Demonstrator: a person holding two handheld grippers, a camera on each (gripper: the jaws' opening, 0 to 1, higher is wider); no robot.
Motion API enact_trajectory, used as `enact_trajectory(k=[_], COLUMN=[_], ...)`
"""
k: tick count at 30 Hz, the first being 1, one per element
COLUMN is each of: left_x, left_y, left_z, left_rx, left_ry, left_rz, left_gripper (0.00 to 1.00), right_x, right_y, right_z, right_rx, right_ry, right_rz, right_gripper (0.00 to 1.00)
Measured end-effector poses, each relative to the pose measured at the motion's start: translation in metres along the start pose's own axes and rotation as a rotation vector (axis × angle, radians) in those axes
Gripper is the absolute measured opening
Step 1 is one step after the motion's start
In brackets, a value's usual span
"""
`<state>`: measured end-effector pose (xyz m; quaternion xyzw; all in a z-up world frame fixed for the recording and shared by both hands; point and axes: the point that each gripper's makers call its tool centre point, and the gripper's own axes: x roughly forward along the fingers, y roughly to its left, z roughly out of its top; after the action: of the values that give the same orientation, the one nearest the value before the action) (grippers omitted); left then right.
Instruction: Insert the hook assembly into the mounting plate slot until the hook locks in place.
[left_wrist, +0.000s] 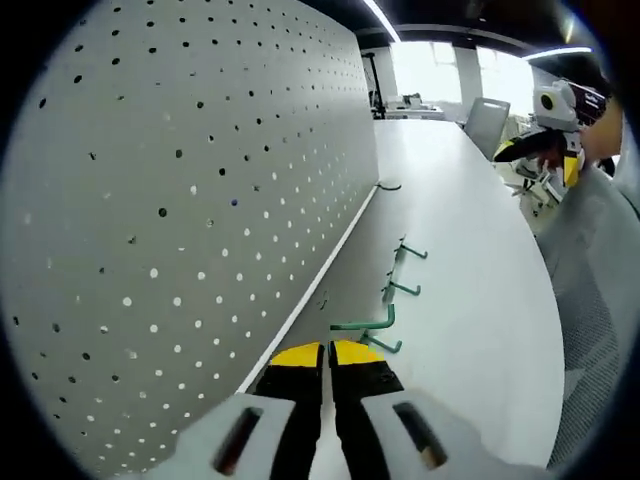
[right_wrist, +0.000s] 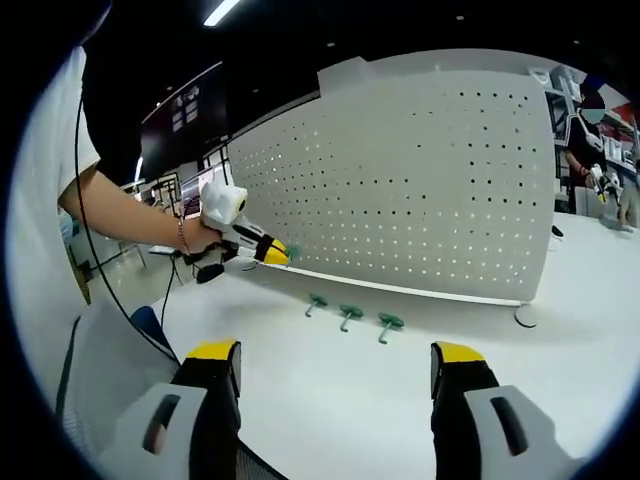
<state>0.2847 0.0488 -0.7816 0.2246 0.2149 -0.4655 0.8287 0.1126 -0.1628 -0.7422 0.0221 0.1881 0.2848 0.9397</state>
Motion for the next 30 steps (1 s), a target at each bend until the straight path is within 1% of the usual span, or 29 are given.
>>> enact_trajectory(k=[2, 3, 12, 18, 21, 24, 27, 29, 30], left_x=[-0.003, -0.006, -0.020, -0.029, -0.032, -0.036, -0.041, -0.043, -0.046], left_y=[-0.001, -0.001, -0.005, -0.015, -0.020, -0.023, -0.027, -0.029, -0.030], left_z=[0.004, 0.008, 0.026, 0.041, 0.046, 0.052, 0.058, 0.062, 0.065], left_rx=[-0.012, -0.019, -0.047, -0.060, -0.049, -0.073, -0.065, -0.073, -0.081], left_ry=[-0.016, -0.037, -0.110, -0.169, -0.189, -0.221, -0.245, -0.261, -0.278], left_rz=[0.008, 0.015, 0.057, 0.074, 0.077, 0.080, 0.088, 0.089, 0.093], left_gripper=[0.02, 0.02, 0.02, 0.02, 0.02, 0.02, 0.02, 0.02, 0.02], right_x=[0.000, 0.000, 0.001, 0.002, 0.003, 0.003, 0.002, 0.002, 0.002], right_y=[0.001, 0.001, 0.002, 0.003, 0.004, 0.004, 0.004, 0.004, 0.004], right_z=[0.001, 0.002, 0.004, 0.008, 0.009, 0.010, 0.012, 0.011, 0.011], right_rx=[-0.001, -0.002, 0.001, 0.001, 0.001, -0.001, -0.001, 0.000, 0.000], right_ry=[-0.004, -0.005, -0.017, -0.026, -0.026, -0.030, -0.033, -0.034, -0.034], right_rz=[0.002, 0.003, 0.007, 0.011, 0.013, 0.014, 0.014, 0.013, 0.013], right_gripper=[0.75, 0.75, 0.75, 0.75, 0.75, 0.75, 0.75, 0.75, 0.75])
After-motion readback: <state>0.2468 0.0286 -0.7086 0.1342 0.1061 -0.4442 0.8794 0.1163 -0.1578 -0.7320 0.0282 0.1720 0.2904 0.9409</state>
